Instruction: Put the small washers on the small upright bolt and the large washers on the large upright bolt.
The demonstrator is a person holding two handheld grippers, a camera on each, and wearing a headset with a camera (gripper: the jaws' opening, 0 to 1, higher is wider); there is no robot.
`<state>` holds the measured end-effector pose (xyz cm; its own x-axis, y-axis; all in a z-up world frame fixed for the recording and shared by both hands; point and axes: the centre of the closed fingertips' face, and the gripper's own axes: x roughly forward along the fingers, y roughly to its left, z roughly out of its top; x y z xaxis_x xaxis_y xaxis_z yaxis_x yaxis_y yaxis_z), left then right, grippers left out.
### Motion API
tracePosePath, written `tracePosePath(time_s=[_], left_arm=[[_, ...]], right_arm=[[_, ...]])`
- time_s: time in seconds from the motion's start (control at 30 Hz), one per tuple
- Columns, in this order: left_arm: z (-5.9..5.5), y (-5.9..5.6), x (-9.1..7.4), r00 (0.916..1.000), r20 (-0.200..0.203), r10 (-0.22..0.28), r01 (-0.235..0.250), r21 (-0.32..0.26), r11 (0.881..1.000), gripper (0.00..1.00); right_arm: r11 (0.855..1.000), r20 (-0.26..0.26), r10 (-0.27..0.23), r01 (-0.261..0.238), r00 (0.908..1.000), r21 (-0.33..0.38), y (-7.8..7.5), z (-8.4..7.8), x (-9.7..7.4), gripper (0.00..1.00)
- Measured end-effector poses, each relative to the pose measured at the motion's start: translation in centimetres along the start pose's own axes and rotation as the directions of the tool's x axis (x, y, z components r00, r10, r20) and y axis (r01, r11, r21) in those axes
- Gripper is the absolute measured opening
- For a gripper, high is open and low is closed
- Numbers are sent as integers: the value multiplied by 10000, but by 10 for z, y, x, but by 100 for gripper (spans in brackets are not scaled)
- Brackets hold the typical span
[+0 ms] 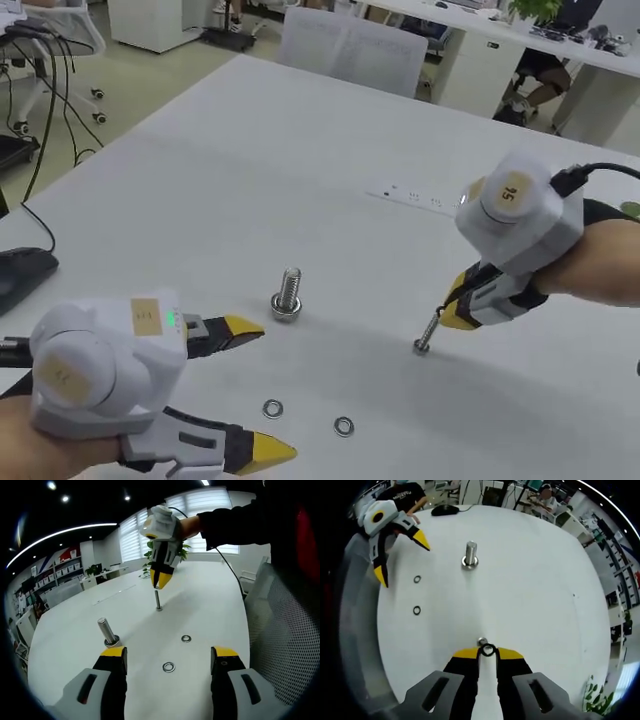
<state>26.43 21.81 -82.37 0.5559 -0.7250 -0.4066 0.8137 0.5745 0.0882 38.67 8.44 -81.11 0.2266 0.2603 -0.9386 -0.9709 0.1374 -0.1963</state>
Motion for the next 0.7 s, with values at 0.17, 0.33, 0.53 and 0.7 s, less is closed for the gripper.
tracePosePath(time_s=[0.17,0.33,0.53,0.7], left_arm=[[-1,1,0,10000,-9,28,-28,-35,10000,67],[-2,2,0,10000,-11,46,-46,-75,10000,67],[-3,2,0,10000,-42,47,-47,-119,9999,67],[-5,2,1,10000,-64,36,-37,-156,9999,67]], right_arm=[[10000,-46,91,-91,9999,15,-1,-1,2,13],[9998,-79,187,-187,9998,5,0,-1,5,13],[9996,-118,281,-280,9995,27,0,-1,9,13],[9993,-138,376,-376,9992,43,1,-2,12,13]])
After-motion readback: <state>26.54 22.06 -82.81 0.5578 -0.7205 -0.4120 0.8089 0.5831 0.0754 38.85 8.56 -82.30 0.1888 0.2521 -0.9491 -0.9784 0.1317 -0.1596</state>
